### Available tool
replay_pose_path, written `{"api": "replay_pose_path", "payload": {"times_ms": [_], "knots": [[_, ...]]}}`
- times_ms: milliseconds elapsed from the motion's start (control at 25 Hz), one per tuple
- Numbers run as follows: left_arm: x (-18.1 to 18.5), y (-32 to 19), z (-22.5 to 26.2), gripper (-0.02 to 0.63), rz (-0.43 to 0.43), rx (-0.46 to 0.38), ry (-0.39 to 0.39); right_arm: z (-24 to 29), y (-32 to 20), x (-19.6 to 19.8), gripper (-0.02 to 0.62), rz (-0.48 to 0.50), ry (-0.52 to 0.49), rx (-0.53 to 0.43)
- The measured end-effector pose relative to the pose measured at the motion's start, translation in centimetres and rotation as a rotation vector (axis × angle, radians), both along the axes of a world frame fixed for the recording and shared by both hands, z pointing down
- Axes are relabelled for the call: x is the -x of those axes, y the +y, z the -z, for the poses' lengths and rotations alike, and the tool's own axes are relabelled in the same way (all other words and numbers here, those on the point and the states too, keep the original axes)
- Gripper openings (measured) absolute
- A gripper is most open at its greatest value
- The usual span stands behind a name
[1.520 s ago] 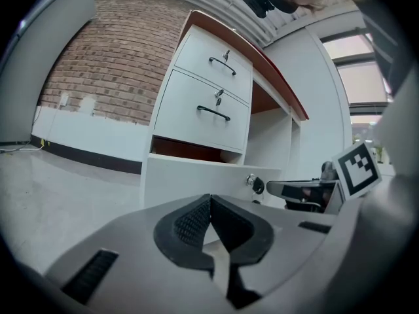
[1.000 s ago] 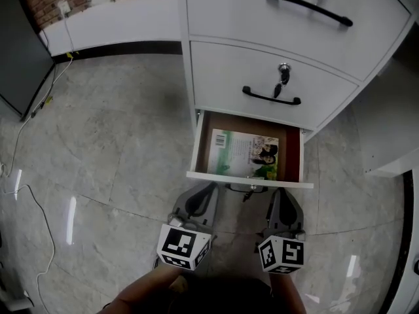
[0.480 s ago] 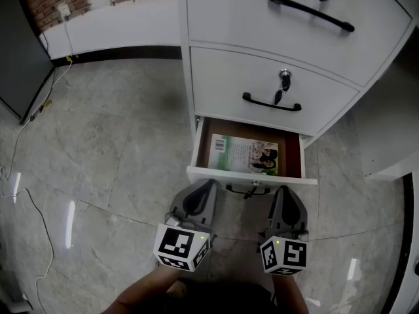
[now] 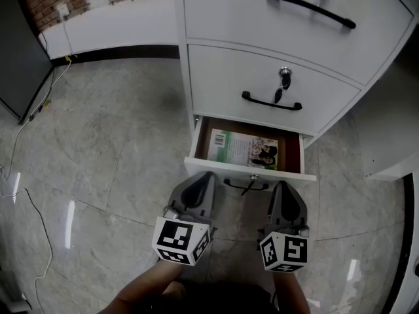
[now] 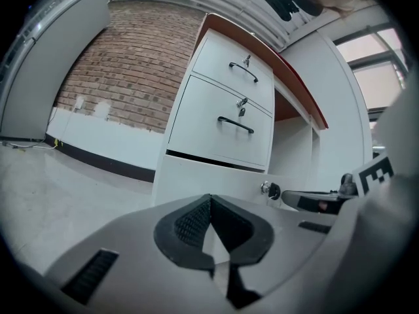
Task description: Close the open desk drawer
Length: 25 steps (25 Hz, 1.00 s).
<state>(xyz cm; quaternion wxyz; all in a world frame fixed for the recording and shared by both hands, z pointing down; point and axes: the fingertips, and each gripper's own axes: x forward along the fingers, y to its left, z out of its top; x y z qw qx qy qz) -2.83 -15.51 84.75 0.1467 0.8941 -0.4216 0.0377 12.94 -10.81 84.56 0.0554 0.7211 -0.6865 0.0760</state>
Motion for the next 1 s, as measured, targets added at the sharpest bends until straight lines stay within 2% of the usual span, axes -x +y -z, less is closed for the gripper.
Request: {"api": "replay_pose_path", "payload": {"times_ms": [360,720,1000], "knots": [[-0.7,-1.5,0.0,0.009,-0.001,-0.043,-0.023,0.0,-1.7,-0.8,0.008,-0.023,-0.003,-0.01],[-1.0,-4.2,0.0,0.009,0.014,-0.047,-0.03,-0.1,-4.1,-1.0,0.008,-0.017,0.015,-0.017],[-1.5,-5.7,-0.1,0.009,0.025,-0.055,-0.023,-0.2,-5.5,-1.5,0.008,-0.002,-0.015,-0.022]]}}
